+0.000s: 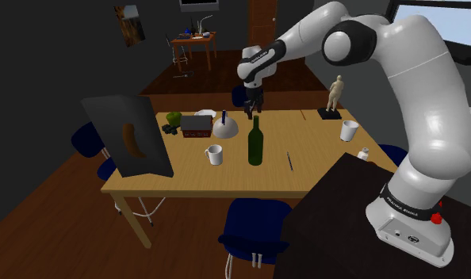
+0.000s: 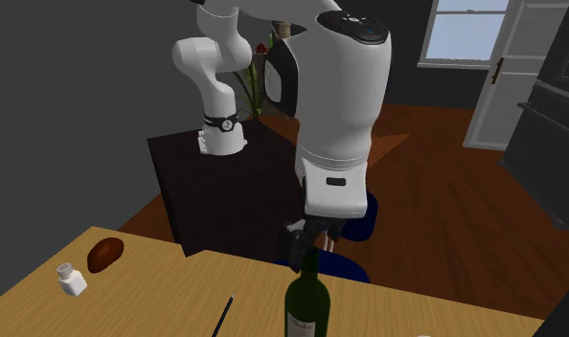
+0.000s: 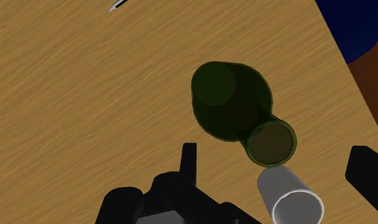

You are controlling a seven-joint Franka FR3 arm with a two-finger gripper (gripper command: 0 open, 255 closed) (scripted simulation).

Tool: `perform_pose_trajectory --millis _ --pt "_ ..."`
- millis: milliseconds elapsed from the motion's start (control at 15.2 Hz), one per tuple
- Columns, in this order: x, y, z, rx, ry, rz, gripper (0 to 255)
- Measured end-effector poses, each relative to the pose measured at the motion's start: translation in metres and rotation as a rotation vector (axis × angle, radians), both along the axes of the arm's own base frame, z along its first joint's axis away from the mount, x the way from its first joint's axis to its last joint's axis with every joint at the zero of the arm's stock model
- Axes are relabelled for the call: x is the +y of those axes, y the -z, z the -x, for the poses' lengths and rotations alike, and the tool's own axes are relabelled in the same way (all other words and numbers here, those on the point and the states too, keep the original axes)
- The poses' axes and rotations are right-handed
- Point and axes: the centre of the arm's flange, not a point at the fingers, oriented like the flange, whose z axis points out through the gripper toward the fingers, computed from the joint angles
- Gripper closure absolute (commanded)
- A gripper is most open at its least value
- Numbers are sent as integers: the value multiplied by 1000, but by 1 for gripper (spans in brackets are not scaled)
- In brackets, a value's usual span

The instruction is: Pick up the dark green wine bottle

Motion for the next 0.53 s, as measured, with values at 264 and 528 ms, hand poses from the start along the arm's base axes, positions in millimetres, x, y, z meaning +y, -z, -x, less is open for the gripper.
perform_pose_trajectory --millis 264,528 --pt "2 21 -1 0 0 0 0" --pt "0 34 -1 0 -1 0 255"
